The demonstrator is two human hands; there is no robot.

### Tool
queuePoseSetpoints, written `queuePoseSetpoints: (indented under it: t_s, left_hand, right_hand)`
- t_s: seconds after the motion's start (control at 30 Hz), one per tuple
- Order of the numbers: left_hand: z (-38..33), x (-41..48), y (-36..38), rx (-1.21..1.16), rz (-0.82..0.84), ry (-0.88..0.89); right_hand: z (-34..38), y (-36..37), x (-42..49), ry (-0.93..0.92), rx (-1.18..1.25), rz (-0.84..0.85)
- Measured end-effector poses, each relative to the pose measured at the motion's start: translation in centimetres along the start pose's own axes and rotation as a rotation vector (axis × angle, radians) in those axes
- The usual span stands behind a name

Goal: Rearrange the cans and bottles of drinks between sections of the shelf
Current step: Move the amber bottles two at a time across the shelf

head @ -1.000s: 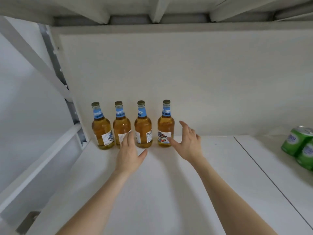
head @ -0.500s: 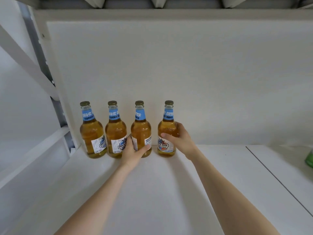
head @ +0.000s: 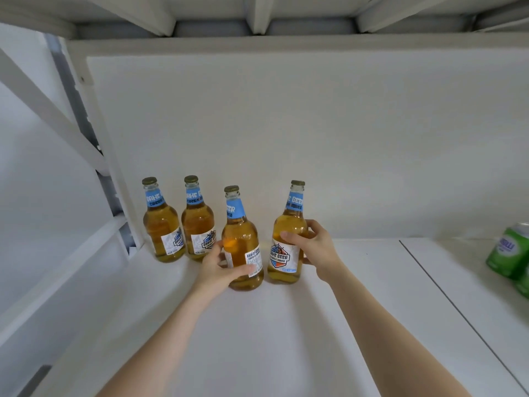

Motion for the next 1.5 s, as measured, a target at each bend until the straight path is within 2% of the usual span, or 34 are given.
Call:
queuePoseSetpoints:
  t_s: [0.3, 0.67, 1.0, 1.3, 1.5]
  left_hand:
    - [-3.1, -8.5, -2.3, -0.098, 0.123, -0.06]
    - [-5.5, -17.1, -0.8, -0.015, 0.213, -0.016]
    - [-8.8, -22.3, 8.8, 0.074, 0.284, 0.058]
    - [-11.2, -28.1, 20.6, 0.056, 0.234, 0.043]
    - [-12.9, -27.6, 26.0, 0.052, 0.23, 0.042]
  right_hand:
    - [2.7, -3.7, -7.9, 0.093, 0.039, -0.044]
    - [5.1, -10.0, -17.2, 0.079, 0.053, -0.119]
    - [5.6, -21.7, -19.4, 0.083, 0.057, -0.174]
    - [7.1, -34.5, -19.2, 0.067, 0.001, -0.137]
    - [7.3, -39.5, -16.2, 0.073, 0.059, -0.165]
Point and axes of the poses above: each hand's wrist, its own x-axis towards the middle knuckle, its own y-axis out of the palm, z = x × y, the point moved 1 cm from there along x, towards the middle knuckle, and after that the axes turned 11 degrees about -z, right-handed, at the moved point
